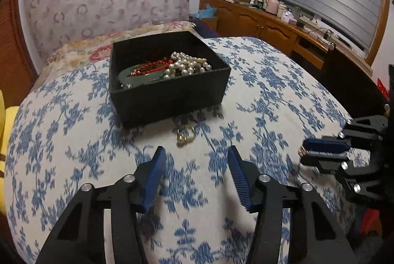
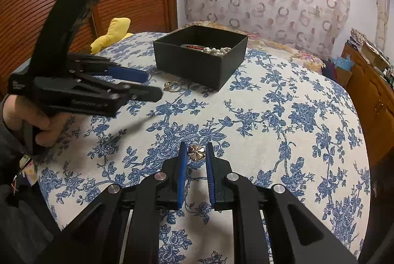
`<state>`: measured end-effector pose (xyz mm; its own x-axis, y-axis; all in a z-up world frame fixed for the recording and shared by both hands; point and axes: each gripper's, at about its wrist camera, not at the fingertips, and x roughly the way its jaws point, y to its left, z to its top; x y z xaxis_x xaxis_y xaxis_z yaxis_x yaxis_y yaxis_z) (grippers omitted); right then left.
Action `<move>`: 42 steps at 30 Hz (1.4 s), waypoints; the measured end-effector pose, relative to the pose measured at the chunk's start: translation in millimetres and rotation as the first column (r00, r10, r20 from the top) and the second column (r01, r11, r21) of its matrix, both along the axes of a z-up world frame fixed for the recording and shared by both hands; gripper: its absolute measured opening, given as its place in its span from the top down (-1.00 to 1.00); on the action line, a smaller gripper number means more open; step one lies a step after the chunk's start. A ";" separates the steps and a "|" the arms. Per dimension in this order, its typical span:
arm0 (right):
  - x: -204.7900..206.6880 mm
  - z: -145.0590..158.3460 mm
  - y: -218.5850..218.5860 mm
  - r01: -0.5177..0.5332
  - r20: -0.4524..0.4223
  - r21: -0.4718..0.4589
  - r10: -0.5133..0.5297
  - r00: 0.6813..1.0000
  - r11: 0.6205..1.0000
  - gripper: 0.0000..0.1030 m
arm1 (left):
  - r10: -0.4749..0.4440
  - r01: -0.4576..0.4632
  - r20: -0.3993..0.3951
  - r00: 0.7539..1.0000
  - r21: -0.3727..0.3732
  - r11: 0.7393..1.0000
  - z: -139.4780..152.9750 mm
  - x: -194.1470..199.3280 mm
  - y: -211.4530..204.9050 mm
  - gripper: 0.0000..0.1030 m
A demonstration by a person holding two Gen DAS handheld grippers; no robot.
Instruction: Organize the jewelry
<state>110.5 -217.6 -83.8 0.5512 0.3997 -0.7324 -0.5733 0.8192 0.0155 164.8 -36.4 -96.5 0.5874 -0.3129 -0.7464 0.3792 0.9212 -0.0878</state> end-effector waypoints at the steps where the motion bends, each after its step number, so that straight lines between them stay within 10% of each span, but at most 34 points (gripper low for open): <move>1: 0.2 -0.5 -0.3 0.000 -0.001 0.001 0.000 1.000 1.000 0.68 | -0.001 0.001 -0.002 1.000 0.012 1.000 -1.2 5.3 -2.4 0.12; 13: -0.3 -3.6 -1.1 -0.002 -0.007 0.009 0.002 1.000 1.000 0.68 | 0.006 -0.006 -0.003 1.000 0.114 0.993 -15.8 33.5 -18.6 0.20; 17: 0.0 -2.8 -2.2 -0.001 -0.005 0.017 0.001 1.000 1.000 0.68 | -0.006 0.006 0.001 1.000 0.106 0.994 -15.3 32.1 -18.5 0.64; 42: 94.9 55.0 26.8 -0.056 0.110 0.067 0.049 0.993 0.996 0.68 | 0.028 -0.029 0.145 0.989 0.002 1.000 57.7 47.7 8.4 0.64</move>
<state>205.4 -190.8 -28.8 0.6026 0.4781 -0.6390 -0.6169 0.7870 0.0069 212.5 -27.9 -38.9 0.6984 -0.2918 -0.6536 0.3613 0.9320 -0.0300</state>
